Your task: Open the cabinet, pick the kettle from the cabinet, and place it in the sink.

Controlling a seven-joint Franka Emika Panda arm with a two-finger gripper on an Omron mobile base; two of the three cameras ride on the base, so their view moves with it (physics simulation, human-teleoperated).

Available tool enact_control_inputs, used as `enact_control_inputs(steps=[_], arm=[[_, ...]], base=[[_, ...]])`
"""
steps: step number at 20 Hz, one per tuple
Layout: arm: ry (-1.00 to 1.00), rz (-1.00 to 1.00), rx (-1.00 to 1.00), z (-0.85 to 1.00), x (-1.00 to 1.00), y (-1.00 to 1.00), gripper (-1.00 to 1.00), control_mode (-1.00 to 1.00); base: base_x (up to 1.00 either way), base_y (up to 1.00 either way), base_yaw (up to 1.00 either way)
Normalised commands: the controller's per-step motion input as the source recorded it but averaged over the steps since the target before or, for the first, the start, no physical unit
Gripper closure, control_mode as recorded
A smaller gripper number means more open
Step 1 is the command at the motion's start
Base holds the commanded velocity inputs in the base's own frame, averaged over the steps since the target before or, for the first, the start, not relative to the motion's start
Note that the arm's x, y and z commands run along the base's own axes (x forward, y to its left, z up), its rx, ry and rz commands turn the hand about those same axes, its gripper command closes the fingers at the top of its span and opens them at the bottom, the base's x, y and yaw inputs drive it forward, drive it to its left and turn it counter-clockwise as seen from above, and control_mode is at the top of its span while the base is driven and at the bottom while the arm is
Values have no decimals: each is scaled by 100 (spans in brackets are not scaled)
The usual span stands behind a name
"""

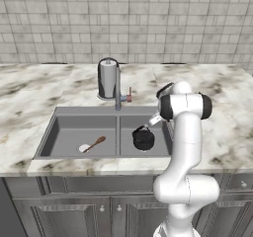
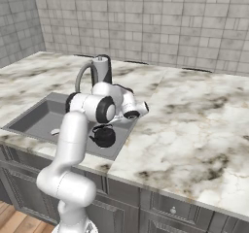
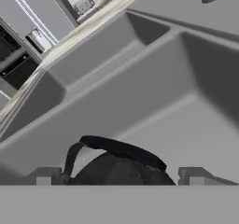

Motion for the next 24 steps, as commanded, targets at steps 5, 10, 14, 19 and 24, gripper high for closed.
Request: enact_control_inputs(steps=[5,10,14,19,24], arm=[[-8,-10,-2,16,-21,-9,-100,-100],[-8,-13,-10,17,-14,-16,-100,-100],[-8,-20,-11,25,-7,-13,-100,-100],[-5,-18,-12,22,-8,-17,-100,-100],[-6,-20,-12,20,-10,-20,-100,-100]], base=[[0,0,0],[0,0,0],[0,0,0],[0,0,0],[0,0,0]])
